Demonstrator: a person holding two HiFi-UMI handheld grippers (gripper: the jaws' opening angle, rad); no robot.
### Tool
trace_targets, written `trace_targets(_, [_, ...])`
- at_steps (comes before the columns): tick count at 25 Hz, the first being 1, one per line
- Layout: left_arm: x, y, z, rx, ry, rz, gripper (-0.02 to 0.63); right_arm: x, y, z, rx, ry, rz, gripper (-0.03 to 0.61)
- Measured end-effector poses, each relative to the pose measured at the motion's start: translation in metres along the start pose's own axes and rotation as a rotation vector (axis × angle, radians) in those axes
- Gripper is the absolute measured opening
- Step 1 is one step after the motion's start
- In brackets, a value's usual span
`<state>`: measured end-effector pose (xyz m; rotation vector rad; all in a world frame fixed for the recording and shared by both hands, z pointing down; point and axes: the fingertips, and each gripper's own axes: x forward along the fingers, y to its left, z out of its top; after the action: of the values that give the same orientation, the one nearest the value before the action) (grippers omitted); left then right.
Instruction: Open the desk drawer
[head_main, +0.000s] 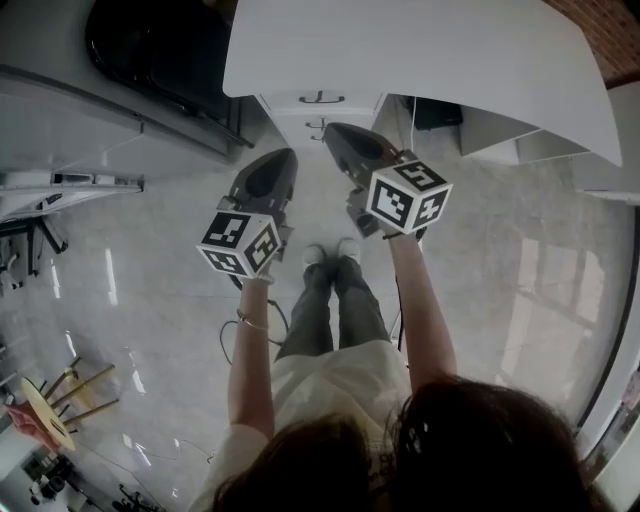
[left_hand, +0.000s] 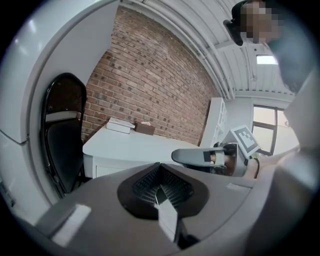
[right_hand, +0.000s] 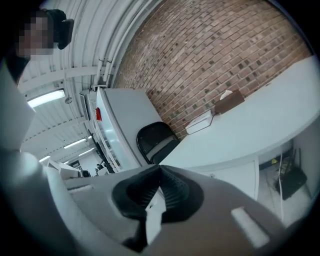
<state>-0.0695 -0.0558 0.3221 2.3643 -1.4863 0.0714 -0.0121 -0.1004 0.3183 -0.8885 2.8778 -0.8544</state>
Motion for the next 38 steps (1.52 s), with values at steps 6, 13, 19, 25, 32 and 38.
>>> trace_targets(6, [0.018,0.028,-0.032,-0.03,0.012,0.011,-0.002,0.027,-0.029,-0.03,0.085,-0.02,-0.001,0.002])
trace_targets(13, [0.057,0.059,-0.062,-0.039,0.011,0.003,-0.002,0.057,-0.081,-0.061,0.183,-0.045,-0.011,0.003])
trace_targets(19, [0.076,0.077,-0.089,-0.045,0.019,0.003,-0.002,0.075,-0.12,-0.092,0.357,-0.099,-0.008,0.003])
trace_targets(25, [0.088,0.097,-0.116,-0.074,0.024,0.026,-0.002,0.093,-0.153,-0.114,0.504,-0.137,0.011,0.003])
trace_targets(32, [0.104,0.114,-0.132,-0.097,0.022,0.054,-0.002,0.11,-0.179,-0.125,0.592,-0.148,0.038,0.003])
trace_targets(38, [0.123,0.127,-0.137,-0.115,0.018,0.071,-0.002,0.129,-0.2,-0.135,0.627,-0.119,0.023,0.003])
